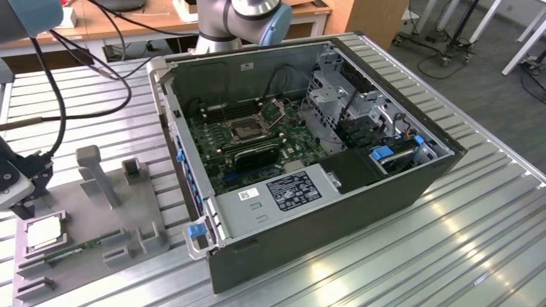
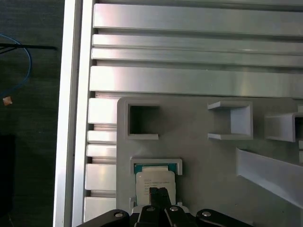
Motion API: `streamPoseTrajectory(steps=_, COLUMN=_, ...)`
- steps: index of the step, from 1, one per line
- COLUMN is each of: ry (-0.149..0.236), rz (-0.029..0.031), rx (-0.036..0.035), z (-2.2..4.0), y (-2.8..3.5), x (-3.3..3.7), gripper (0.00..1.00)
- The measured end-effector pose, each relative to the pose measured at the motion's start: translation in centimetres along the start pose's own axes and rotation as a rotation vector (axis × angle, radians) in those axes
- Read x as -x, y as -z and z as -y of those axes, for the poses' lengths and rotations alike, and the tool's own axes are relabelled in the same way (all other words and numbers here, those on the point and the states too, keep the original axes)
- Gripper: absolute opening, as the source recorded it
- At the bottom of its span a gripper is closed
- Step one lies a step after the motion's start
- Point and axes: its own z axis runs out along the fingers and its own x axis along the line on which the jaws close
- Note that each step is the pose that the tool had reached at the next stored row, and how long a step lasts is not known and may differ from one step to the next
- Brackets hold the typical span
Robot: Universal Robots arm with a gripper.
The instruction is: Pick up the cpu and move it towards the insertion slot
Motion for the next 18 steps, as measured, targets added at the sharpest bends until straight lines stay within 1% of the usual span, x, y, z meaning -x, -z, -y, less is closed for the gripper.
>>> streamPoseTrajectory(steps=7, ry=0.000, rz=0.0000, rx=0.0000, z=0.21, y=-0.43, x=0.15, gripper=0.11)
streamPoseTrajectory(steps=18, ry=0.000, rz=0.0001, rx=0.0001, z=0.30, y=-0.63, x=0.16, gripper=0.11)
